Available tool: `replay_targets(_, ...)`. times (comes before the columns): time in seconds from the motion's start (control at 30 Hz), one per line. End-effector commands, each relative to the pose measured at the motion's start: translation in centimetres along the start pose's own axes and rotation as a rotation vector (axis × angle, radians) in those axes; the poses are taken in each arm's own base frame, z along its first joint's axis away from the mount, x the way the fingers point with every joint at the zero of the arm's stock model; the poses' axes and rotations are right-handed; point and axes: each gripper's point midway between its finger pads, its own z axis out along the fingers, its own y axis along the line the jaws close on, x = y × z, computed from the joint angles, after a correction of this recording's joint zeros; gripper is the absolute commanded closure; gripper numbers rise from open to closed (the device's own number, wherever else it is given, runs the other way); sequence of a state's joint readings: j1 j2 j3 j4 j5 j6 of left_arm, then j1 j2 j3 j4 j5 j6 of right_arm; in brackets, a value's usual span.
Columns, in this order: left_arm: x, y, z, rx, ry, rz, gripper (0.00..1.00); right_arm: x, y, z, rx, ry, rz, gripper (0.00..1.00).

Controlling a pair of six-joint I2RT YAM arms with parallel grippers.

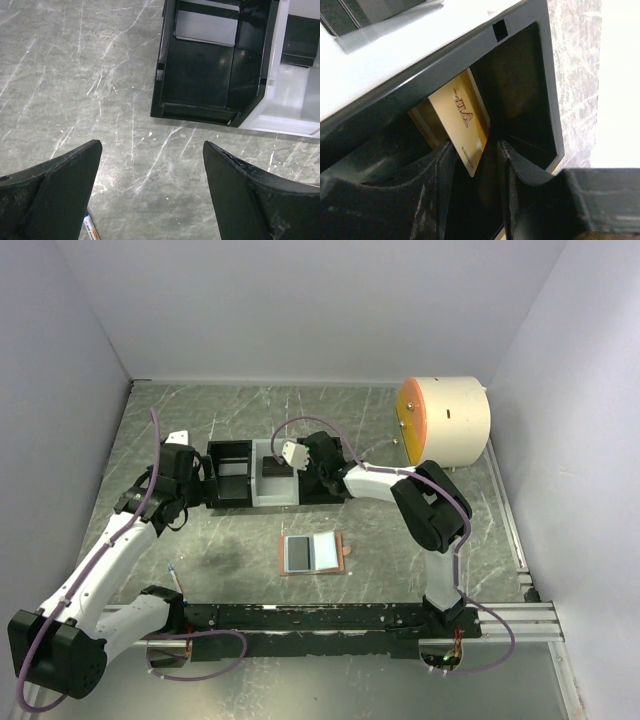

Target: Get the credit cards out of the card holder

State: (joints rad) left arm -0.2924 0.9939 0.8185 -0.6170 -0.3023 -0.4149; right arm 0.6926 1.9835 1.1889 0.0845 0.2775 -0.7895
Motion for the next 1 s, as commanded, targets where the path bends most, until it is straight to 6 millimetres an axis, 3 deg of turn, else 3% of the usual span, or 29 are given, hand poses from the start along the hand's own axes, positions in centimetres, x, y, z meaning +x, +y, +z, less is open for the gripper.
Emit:
replay_targets(0.0,-1.5,-0.1,-0.6,0.006,-0.037,0.003,0.06,1.4,2.0,0.2,-0.057,0.034,-0.013,0.6)
replay_targets(0.13,-1.4,-0.1,-0.5,0.007,-0.034,0.003,0.06,1.2,1.7,-0.1,-0.062,0.026,0.008,0.53)
replay_targets(0.73,-0.9,-0.1,-0.1,-0.006,-0.004,0.009,0.06,-1.0,1.5,-1.4,-0.114,-0.092,0.123,0.5)
replay_targets(0.97,-1.0,0.0,-0.1,-0.008,-0.008,0.007,0.06,-5.3,-1.0,-4.8,-0.106,-0.272,0.308,0.47)
